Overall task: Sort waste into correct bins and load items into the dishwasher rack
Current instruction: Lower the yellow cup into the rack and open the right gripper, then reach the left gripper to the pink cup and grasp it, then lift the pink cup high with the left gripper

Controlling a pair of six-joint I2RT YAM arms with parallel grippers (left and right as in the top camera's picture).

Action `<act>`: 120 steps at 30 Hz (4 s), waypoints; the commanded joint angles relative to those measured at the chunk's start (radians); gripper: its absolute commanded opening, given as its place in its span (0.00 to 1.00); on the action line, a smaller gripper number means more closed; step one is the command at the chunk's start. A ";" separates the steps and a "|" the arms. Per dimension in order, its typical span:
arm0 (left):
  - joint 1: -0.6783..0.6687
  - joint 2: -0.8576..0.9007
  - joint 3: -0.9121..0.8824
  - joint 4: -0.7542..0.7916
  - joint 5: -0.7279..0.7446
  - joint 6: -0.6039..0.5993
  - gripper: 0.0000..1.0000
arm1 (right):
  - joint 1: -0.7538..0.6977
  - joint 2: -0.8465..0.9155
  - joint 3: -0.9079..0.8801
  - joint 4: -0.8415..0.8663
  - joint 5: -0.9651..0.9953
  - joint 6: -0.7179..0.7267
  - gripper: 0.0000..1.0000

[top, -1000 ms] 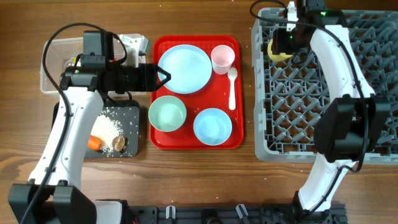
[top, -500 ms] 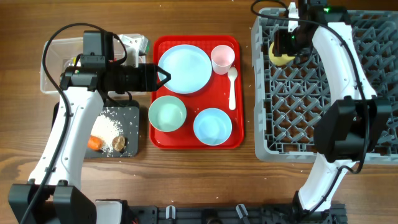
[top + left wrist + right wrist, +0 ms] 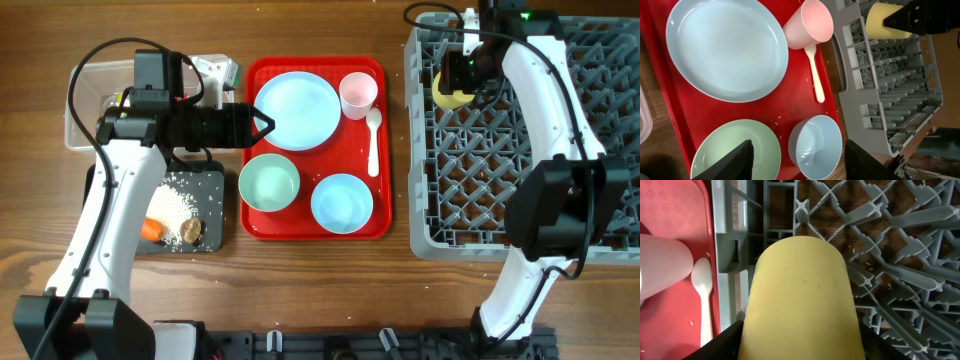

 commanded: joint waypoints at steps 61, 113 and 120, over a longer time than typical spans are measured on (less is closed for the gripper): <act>-0.154 0.155 0.004 0.456 -0.147 -0.288 0.52 | 0.045 -0.019 0.098 -0.144 -0.381 -0.010 0.80; -0.415 0.542 0.004 0.918 -0.548 -0.414 0.04 | 0.108 -0.018 0.098 -0.142 -0.316 -0.009 0.82; -0.401 0.476 0.006 0.925 -0.547 -0.413 0.04 | 0.108 -0.018 0.098 -0.145 -0.317 -0.009 0.85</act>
